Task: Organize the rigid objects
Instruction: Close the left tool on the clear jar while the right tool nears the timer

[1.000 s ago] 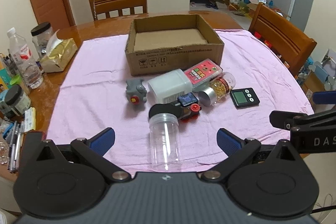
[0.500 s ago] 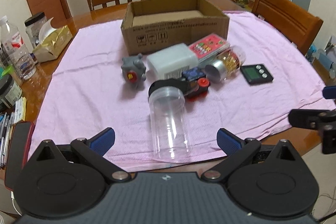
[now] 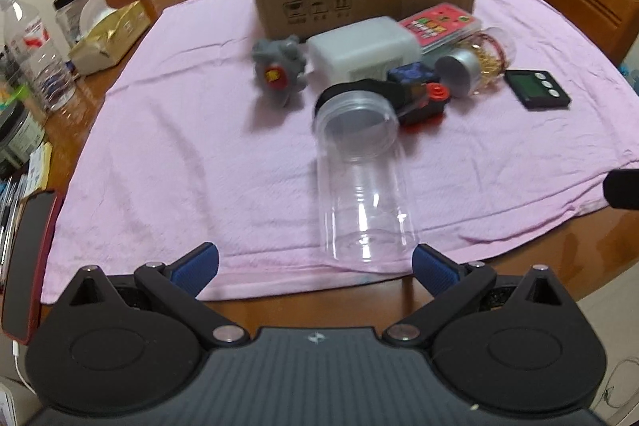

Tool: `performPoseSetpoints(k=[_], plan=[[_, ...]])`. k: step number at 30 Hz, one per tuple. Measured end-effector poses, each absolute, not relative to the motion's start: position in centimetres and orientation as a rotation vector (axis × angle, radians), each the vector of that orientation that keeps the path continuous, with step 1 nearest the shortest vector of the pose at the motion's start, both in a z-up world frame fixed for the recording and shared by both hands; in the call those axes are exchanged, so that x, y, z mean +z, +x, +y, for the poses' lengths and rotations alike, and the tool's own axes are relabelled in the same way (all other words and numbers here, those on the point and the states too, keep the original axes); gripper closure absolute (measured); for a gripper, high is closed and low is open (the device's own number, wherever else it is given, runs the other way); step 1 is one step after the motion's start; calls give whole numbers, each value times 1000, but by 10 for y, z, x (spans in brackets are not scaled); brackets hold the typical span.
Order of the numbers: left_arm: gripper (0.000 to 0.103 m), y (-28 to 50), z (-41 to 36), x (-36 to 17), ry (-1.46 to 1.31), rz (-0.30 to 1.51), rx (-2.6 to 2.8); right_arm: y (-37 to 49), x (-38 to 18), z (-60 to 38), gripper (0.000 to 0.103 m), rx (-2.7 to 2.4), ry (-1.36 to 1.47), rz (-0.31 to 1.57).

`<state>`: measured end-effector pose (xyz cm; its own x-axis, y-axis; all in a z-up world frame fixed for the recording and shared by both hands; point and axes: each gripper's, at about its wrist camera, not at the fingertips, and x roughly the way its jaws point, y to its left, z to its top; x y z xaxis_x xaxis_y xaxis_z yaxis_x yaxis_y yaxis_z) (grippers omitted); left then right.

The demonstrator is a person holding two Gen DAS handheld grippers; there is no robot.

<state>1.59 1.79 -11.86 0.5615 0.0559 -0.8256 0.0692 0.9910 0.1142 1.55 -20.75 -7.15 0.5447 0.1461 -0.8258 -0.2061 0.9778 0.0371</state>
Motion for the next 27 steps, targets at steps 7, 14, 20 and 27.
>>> performPoseSetpoints(k=[7, 14, 20, 27], plan=[[1, 21, 40, -119, 123, 997, 60, 26, -78, -205, 0, 214, -71, 991], [1, 32, 63, -120, 130, 1000, 135, 35, -83, -205, 0, 213, -77, 1003], [1, 55, 77, -117, 145, 995, 165, 50, -90, -208, 0, 206, -79, 1034], [1, 79, 84, -115, 126, 1010, 81, 88, -106, -208, 0, 154, -92, 1075]])
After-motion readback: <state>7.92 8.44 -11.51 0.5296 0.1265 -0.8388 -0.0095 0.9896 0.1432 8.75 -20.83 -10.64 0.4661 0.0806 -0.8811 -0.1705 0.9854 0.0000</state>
